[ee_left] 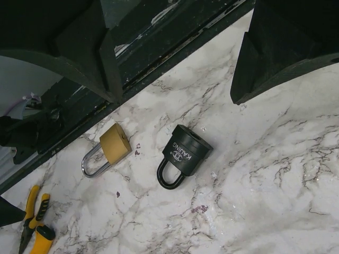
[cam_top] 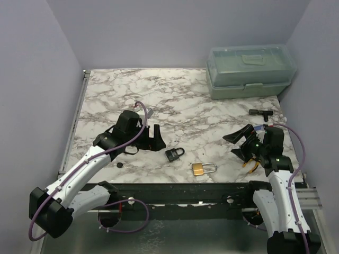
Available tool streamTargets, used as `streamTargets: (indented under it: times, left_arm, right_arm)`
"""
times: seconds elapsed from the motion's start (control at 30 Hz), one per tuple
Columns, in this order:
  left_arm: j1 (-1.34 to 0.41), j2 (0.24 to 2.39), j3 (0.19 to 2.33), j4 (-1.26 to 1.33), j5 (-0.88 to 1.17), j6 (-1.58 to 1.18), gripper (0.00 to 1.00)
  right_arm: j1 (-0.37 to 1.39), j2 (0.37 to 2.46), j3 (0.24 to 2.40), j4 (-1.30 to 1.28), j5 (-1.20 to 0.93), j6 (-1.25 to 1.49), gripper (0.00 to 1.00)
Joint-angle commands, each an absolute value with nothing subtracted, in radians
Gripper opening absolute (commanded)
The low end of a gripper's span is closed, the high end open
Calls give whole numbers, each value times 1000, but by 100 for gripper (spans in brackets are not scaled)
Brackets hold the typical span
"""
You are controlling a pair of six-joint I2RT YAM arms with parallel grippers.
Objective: Unlock with the key
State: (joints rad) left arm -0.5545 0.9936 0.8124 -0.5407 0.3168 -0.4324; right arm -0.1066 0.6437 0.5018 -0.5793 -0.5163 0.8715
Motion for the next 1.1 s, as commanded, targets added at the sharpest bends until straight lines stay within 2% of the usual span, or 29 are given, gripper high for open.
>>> streamTargets:
  times: [0.0,0.2,0.37,0.57,0.8,0.97,1.07]
  left_arm:
    - [-591,1000,814,-534,302,-425,91]
    - [-628,1035,823,-539,306,-420,90]
    - [-630,1019,828,-543,276,-416,90]
    - [-640,1007,830,-555,227,-419,85]
    - [-646,998,852,-594,113,-421,81]
    - [-643,904,868,-686,-245,-482,81]
    - [-638,826,865,-705,-332,-507,83]
  right_arm:
    - [-112,635,547,-631,-419,848,100]
    - [-112,785,746,-832,-228,802,100]
    - [-112,884,812,-814,-285,831,100]
    - [-58,966,915,-852,-175,907,100]
    - [335,1270,1107,-915,85,1106,100]
    - [588,1440,1237,-1015,197,1329,100]
    - [748,1526,1283,-1029,233,1473,100]
